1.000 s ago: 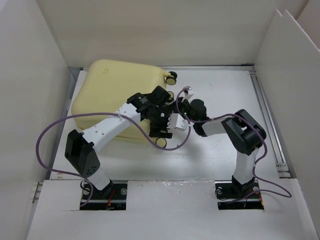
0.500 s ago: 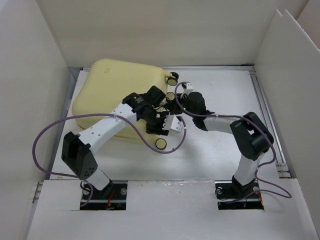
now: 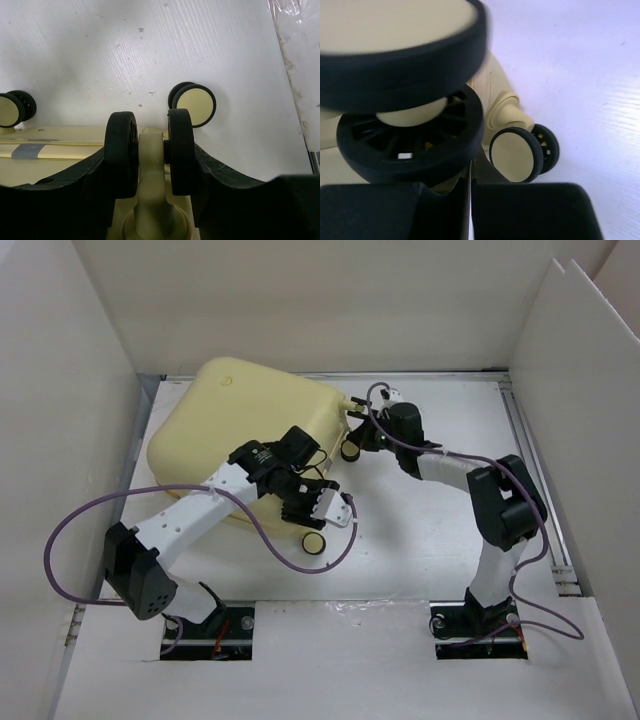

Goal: Pack the luggage

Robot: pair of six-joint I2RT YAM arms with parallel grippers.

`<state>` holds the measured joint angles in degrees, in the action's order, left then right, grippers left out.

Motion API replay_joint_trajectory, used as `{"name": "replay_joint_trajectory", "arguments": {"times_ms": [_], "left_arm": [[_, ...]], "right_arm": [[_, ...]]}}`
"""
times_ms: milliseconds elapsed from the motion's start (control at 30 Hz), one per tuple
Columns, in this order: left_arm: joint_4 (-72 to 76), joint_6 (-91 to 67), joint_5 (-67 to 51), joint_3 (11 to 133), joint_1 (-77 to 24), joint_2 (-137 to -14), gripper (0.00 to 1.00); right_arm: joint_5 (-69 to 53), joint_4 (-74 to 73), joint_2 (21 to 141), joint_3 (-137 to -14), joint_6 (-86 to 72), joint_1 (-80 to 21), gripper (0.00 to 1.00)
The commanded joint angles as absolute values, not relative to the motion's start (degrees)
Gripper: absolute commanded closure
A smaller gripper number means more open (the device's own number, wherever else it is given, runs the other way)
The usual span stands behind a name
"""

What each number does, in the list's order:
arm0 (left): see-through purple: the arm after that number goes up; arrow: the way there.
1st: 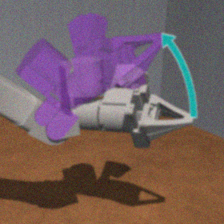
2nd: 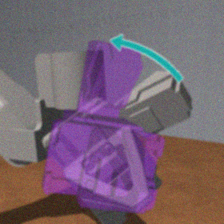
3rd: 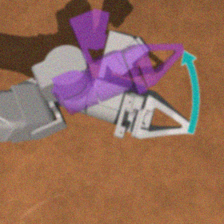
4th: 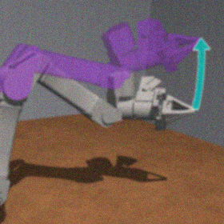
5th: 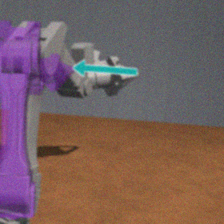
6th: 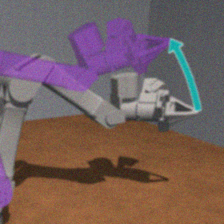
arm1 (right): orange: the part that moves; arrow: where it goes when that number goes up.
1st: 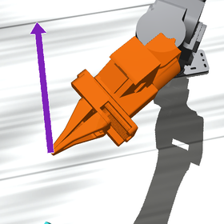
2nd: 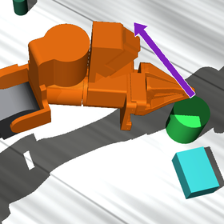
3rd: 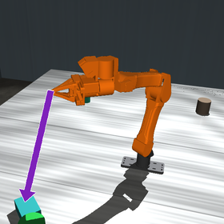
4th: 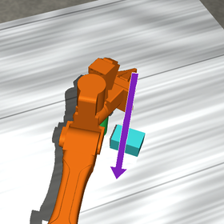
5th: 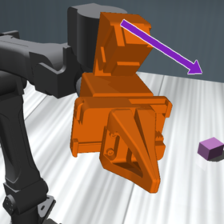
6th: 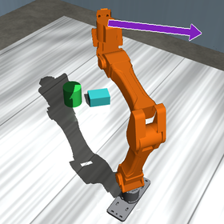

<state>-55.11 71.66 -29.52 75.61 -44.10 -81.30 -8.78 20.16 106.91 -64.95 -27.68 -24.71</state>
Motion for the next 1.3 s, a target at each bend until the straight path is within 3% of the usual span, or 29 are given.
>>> {"name": "replay_joint_trajectory", "arguments": {"times_ms": [0,333,633,767,800,867,967,1000,1100,1267], "left_arm": [[-64.69,67.76,-43.32,74.53,-44.91,-76.38,1.0],[-64.69,68.29,-43.33,74.0,-44.91,-76.38,1.0],[-64.69,68.82,-43.33,71.89,-44.91,-75.23,1.0],[-64.17,67.95,-42.63,71.28,-44.91,-74.18,1.0],[-62.77,65.42,-40.89,71.28,-44.91,-74.18,0.88],[-55.92,59.27,-38.59,74.95,-44.91,-74.18,0.4],[-45.12,51.26,-40.33,85.2,-42.21,-74.18,0.24],[-41.52,49.07,-40.34,87.52,-42.19,-74.18,0.0],[-25.96,39.91,-37.88,93.15,-41.67,-76.89,0.0],[-27.04,48.75,-29.12,103.23,-40.27,-92.67,0.0]], "right_arm": [[-5.57,22.82,108.72,-64.61,-34.79,-13.28,1.0],[-20.12,59.05,117.76,-64.32,-53.44,-10.02,1.0],[-19.42,45.55,120.06,-74.33,-37.9,-9.4,1.0],[-26.43,43.86,120.06,-78.21,-25.44,-8.88,1.0],[-28.89,43.86,120.06,-78.22,-23.92,-9.4,1.0],[-34.88,43.86,119.53,-78.93,-21.72,-9.93,1.0],[-39.72,43.33,118.3,-78.93,-19.16,-10.45,1.0],[-40.25,43.33,117.6,-78.23,-18.55,-10.46,1.0],[-41.39,43.33,116.2,-76.91,-17.94,-10.99,1.0],[-42.89,43.33,116.19,-75.85,-17.93,-11.51,1.0]]}}
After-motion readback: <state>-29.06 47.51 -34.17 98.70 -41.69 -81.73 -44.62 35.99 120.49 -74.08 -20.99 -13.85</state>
